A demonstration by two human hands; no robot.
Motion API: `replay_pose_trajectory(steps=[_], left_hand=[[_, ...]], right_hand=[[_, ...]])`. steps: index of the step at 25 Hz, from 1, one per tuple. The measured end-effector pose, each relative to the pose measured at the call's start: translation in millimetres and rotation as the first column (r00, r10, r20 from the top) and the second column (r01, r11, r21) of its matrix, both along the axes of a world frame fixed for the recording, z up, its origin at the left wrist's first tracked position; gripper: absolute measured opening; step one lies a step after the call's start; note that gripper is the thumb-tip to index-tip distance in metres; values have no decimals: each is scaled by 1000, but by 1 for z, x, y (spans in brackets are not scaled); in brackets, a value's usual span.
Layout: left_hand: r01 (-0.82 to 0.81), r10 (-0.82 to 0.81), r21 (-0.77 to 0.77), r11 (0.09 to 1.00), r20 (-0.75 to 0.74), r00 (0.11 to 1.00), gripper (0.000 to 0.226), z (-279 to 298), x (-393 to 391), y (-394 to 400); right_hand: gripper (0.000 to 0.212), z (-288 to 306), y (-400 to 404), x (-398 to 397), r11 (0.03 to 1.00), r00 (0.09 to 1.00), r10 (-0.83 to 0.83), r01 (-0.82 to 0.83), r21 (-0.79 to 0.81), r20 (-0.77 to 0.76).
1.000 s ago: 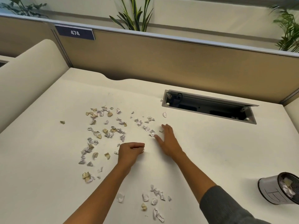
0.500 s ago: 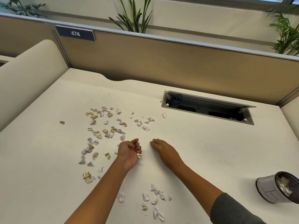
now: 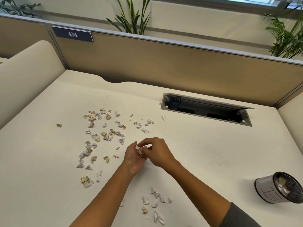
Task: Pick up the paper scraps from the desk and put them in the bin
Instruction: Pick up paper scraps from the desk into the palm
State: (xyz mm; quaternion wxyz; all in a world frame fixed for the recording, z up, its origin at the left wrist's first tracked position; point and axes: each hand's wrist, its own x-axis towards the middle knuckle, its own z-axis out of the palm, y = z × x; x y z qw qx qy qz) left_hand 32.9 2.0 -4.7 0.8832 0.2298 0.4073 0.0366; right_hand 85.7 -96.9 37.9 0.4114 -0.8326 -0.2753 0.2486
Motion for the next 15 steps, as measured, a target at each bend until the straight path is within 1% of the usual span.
replay_pose_trajectory(steps=[2, 4, 6, 8, 12, 15], left_hand=[[-21, 21, -3, 1000, 8, 1000, 29, 3, 2, 3], [-51, 51, -16, 999, -18, 999, 27, 5, 2, 9], [-76, 76, -10, 997, -32, 997, 25, 4, 1, 17], [-90, 91, 5, 996, -38, 995, 24, 2, -2, 25], [-97, 98, 21, 995, -45, 994, 23, -3, -5, 35], [-97, 98, 23, 995, -48, 994, 22, -6, -5, 40]], right_hand=[[21, 6, 10, 9, 1000, 999, 2, -1, -7, 38], [20, 7, 15, 32, 998, 992, -68, 68, -3, 107], [21, -2, 18, 65, 989, 978, -124, 136, -61, 169], [34, -17, 22, 98, 974, 974, -95, 133, -182, 204], [69, -46, 33, 137, 934, 988, -38, 87, -348, 147], [79, -60, 39, 144, 909, 989, 22, 40, -415, 144]])
